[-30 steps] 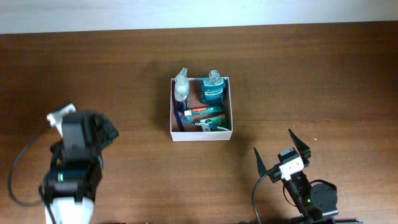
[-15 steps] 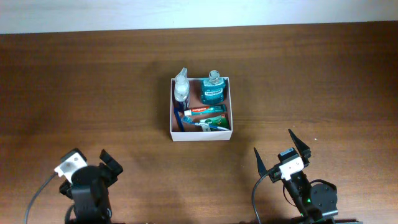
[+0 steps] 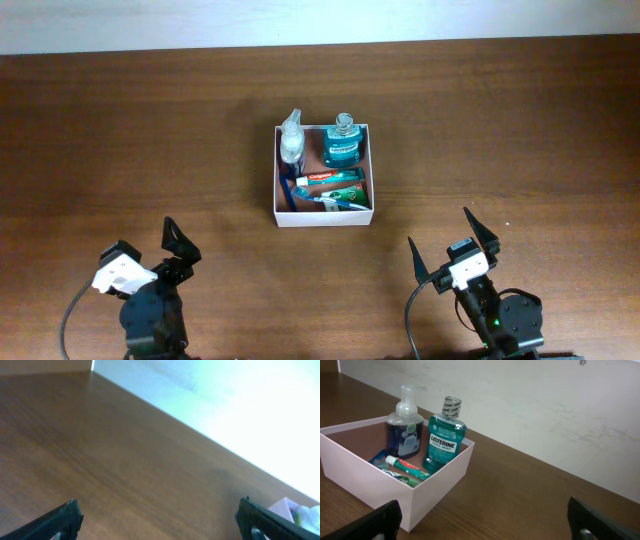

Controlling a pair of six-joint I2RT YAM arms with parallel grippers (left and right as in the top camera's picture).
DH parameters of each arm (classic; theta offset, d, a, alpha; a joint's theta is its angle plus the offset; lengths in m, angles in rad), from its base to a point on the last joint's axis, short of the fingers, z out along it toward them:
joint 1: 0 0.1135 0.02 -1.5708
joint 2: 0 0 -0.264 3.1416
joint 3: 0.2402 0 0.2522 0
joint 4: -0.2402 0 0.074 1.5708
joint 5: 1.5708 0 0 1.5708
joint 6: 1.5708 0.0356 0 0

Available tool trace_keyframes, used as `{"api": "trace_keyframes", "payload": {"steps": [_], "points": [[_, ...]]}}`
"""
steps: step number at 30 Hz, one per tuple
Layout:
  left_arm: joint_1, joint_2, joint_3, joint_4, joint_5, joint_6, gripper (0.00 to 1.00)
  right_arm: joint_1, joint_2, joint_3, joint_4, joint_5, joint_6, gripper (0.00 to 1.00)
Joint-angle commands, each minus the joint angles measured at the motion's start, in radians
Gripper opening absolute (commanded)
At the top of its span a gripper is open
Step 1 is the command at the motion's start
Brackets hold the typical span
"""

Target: Pack container

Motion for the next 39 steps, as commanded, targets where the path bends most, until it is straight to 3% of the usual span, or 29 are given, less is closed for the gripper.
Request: {"api": "trace_keyframes", "payload": {"steps": [1, 6, 16, 23, 28, 39], "points": [[0.032, -0.038, -0.051, 0.048, 0.064, 0.006, 0.99, -0.007, -0.009, -0.005, -0.004, -0.020, -0.003, 0.98], [0.071, -0.068, -0.097, 0.064, 0.127, 0.031, 0.99, -0.007, -0.009, -0.005, -0.004, -0.020, -0.003, 0.98], [0.073, -0.069, -0.099, 0.055, 0.209, 0.248, 0.99, -0.007, -0.009, -0.005, -0.004, -0.020, -0.003, 0.98], [-0.016, -0.069, -0.099, 0.033, 0.151, 0.436, 0.99, -0.007, -0.009, -0.005, -0.004, -0.020, -0.003, 0.98], [-0.084, -0.069, -0.099, 0.030, 0.109, 0.447, 0.99, -0.007, -0.009, -0.005, -0.004, -0.020, -0.003, 0.98], [-0.088, -0.068, -0.099, 0.027, 0.109, 0.447, 1.00, -0.007, -0.009, -0.005, -0.004, -0.020, -0.003, 0.98]]}}
